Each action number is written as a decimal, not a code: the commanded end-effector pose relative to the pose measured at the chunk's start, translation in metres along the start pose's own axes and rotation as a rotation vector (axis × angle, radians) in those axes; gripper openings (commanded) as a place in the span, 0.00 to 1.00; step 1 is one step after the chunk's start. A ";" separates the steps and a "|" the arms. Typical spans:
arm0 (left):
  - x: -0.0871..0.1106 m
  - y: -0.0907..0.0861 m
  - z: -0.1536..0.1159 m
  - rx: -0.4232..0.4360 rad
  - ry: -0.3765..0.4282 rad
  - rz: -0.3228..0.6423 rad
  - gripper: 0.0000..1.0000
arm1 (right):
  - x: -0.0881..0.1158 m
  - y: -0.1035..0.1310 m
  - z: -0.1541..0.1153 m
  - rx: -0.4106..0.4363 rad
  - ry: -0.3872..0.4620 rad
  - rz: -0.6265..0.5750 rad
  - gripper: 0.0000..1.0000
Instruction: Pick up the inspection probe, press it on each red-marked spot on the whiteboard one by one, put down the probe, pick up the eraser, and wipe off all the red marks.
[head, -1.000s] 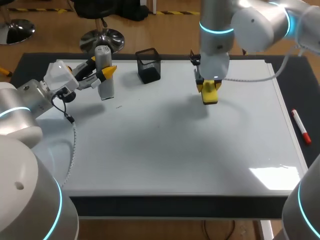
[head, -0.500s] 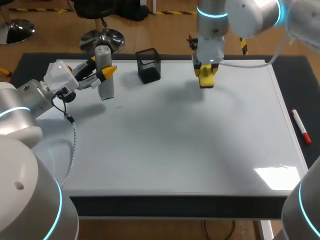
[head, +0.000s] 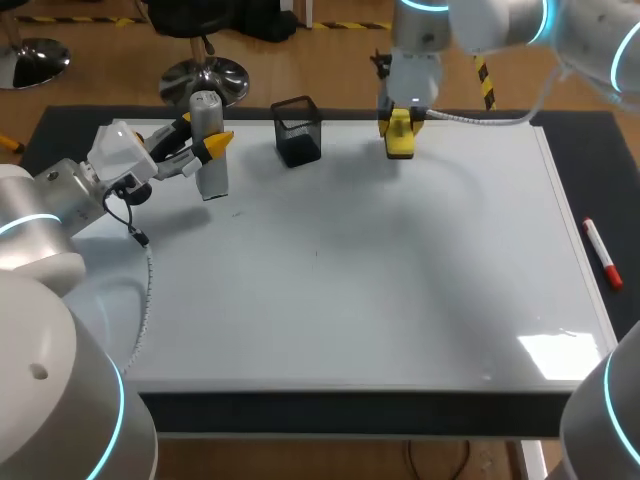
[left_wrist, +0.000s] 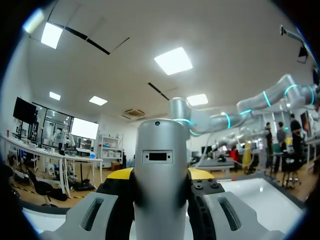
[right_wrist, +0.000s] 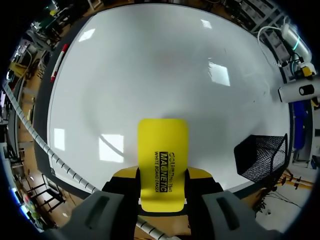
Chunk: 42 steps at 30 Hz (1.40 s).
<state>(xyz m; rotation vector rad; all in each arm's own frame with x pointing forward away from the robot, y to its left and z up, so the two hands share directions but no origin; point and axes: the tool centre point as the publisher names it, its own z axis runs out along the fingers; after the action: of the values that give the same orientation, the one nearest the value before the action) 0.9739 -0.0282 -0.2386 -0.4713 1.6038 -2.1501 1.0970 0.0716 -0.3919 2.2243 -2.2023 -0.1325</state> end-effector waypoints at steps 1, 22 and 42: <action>0.000 -0.001 0.001 0.000 -0.001 0.000 0.00 | -0.006 -0.017 0.011 -0.092 0.005 -0.011 0.00; 0.000 -0.001 0.001 0.000 -0.001 0.000 0.00 | -0.012 -0.024 0.036 -0.140 0.024 -0.017 0.00; 0.000 -0.001 0.001 0.000 -0.001 0.000 0.00 | -0.006 -0.014 0.027 -0.105 0.038 0.035 1.00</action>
<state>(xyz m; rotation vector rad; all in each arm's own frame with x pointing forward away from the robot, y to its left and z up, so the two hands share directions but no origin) 0.9739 -0.0283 -0.2386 -0.4712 1.6038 -2.1502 1.1153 0.0837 -0.4278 2.1088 -2.1491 -0.2104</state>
